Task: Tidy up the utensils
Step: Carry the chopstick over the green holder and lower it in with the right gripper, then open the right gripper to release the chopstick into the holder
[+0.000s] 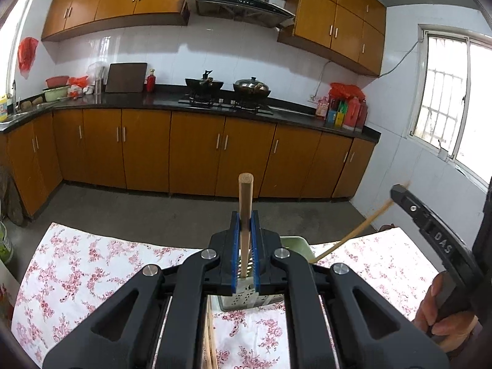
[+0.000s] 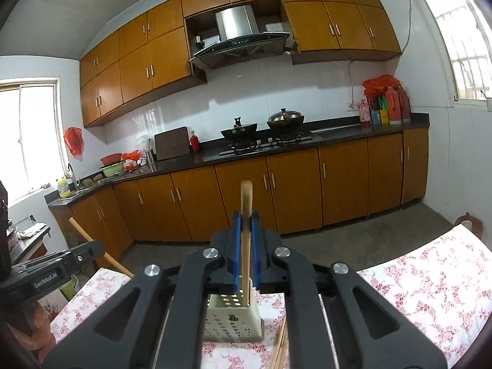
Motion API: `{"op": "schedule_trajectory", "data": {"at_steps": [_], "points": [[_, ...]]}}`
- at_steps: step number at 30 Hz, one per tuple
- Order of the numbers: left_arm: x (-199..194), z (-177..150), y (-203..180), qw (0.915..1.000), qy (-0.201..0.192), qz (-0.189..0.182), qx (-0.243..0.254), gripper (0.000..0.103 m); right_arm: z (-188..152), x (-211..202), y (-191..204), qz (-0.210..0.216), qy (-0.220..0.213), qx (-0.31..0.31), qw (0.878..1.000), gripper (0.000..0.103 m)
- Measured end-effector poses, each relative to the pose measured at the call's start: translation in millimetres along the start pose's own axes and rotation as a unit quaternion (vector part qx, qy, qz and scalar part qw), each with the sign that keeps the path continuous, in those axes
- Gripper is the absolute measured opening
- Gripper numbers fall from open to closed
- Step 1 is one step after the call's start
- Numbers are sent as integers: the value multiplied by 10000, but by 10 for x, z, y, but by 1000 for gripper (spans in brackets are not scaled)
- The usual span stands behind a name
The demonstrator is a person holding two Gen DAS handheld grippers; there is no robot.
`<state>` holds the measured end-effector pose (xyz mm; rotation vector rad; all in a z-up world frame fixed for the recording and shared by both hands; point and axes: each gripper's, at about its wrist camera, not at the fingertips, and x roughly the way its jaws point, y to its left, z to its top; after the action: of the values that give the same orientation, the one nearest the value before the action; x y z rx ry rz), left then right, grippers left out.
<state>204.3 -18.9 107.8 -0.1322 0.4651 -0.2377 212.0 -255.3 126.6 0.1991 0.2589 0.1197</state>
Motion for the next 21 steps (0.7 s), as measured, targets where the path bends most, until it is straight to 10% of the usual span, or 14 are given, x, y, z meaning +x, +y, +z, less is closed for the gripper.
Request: {"op": "schedule_trajectory", "data": {"at_steps": [12,21], "points": [[-371,51,158,9987,-408,88,-296,33,-163,-541,-418,-485,-119,310,9983,30],[-498,-379,432,9975,-221,655,-108,35,-1157,-362,-844,-908,1436,541,9840,30]]}}
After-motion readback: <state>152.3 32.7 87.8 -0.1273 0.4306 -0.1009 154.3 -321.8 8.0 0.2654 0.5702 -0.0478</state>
